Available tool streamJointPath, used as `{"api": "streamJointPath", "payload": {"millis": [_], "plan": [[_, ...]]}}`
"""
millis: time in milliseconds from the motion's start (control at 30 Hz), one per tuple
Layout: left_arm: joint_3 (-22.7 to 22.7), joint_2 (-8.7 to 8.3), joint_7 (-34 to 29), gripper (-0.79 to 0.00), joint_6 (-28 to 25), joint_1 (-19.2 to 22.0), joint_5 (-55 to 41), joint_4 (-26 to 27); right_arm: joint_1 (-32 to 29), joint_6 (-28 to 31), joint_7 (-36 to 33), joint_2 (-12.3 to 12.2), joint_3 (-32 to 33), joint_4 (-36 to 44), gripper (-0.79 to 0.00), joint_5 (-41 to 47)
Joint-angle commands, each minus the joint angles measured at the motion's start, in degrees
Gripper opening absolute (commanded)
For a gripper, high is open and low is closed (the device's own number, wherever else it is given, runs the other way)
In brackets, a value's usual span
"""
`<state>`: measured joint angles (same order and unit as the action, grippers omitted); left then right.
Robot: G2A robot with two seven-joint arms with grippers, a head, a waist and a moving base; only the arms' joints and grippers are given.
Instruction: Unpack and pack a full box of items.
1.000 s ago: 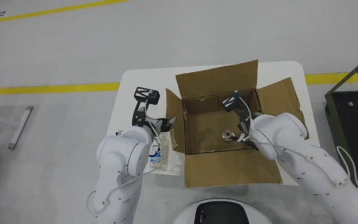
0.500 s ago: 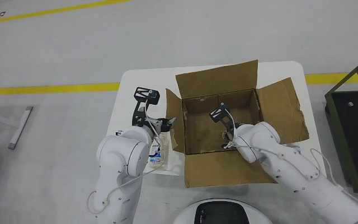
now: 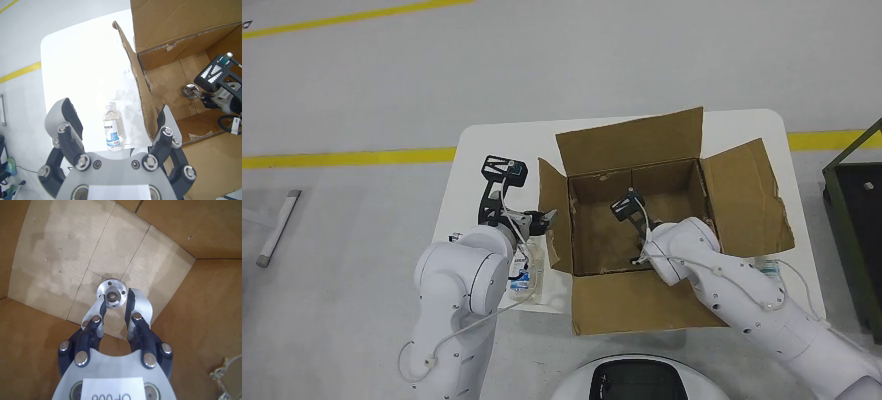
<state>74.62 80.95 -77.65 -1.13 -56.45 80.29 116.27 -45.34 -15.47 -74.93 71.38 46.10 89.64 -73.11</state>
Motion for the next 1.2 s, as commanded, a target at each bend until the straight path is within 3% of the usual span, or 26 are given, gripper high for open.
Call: {"api": "streamJointPath", "payload": {"millis": [0,300,900,1067,1133,1167], "plan": [[0.0,0.0,0.0,0.0,0.0,0.0,0.0,0.0,0.07,0.08,0.02,0.25,-0.04,-0.66,-0.496,-0.1],[0.0,0.0,0.0,0.0,0.0,0.0,0.0,0.0,0.44,0.46,0.64,1.51,-0.37,-3.58,-0.456,-0.18],[0.0,0.0,0.0,0.0,0.0,0.0,0.0,0.0,0.19,1.49,1.2,3.26,0.67,-7.09,-0.459,-1.12],[0.0,0.0,0.0,0.0,0.0,0.0,0.0,0.0,0.06,1.83,1.33,3.74,0.79,-7.93,-0.542,-1.35],[0.0,0.0,0.0,0.0,0.0,0.0,0.0,0.0,0.09,2.06,1.39,3.93,0.86,-8.21,-0.61,-1.42],[0.0,0.0,0.0,0.0,0.0,0.0,0.0,0.0,0.12,2.2,1.36,4.03,0.85,-8.38,-0.686,-1.54]]}}
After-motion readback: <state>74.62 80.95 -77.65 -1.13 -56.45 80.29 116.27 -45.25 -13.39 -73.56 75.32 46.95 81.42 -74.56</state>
